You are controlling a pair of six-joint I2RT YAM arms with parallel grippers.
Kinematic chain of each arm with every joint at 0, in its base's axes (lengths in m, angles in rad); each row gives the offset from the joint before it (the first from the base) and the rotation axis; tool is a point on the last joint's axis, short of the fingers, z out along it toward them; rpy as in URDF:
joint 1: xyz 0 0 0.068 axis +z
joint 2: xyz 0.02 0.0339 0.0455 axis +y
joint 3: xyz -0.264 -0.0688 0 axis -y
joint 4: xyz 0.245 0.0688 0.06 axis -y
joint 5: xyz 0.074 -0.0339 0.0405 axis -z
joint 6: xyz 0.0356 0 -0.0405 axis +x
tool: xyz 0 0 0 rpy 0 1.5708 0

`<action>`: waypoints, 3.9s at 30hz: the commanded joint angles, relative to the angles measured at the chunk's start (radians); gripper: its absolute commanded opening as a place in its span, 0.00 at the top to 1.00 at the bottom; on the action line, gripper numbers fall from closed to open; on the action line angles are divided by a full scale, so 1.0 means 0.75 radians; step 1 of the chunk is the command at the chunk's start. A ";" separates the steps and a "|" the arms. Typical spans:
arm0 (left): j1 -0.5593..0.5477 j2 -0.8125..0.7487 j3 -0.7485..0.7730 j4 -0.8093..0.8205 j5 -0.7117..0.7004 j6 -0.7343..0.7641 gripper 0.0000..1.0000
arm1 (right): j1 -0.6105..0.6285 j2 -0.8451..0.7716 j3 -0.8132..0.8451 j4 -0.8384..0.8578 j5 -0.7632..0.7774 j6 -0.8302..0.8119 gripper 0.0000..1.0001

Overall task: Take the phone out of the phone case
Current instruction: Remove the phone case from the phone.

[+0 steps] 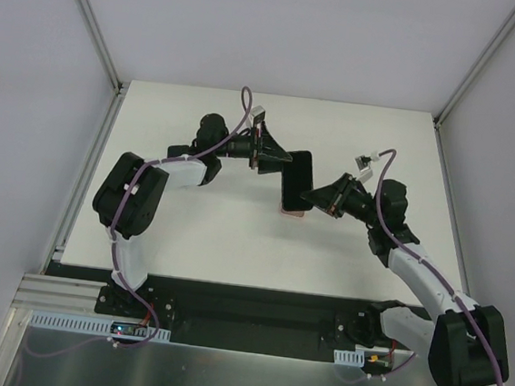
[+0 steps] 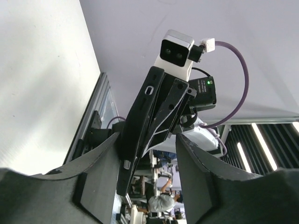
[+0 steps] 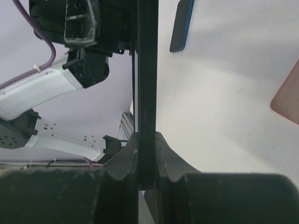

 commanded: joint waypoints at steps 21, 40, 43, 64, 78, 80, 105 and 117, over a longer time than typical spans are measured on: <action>-0.057 0.074 0.075 0.192 -0.028 -0.072 0.57 | 0.062 0.178 0.071 0.335 0.126 0.174 0.99; -0.050 0.006 -0.023 0.288 -0.081 -0.132 1.00 | 0.070 0.089 0.122 0.042 0.132 0.013 0.35; -0.046 -0.014 -0.041 0.284 -0.083 -0.128 1.00 | 0.087 -0.067 0.204 -0.489 0.334 -0.218 0.35; -0.044 -0.106 -0.033 0.071 -0.087 0.032 1.00 | 0.293 -0.177 0.408 -1.029 0.752 -0.517 0.51; -0.038 -0.151 -0.031 0.055 -0.091 0.042 1.00 | 0.316 -0.108 0.437 -1.184 0.924 -0.525 0.66; -0.040 -0.157 -0.033 0.053 -0.091 0.040 1.00 | 0.322 -0.085 0.441 -1.201 0.950 -0.525 0.68; -0.032 -0.231 -0.048 0.137 -0.116 -0.030 1.00 | 0.381 0.111 0.437 -1.221 1.114 -0.492 0.99; -0.026 -0.274 -0.072 0.194 -0.124 -0.077 1.00 | 0.381 0.205 0.382 -1.127 1.075 -0.439 0.98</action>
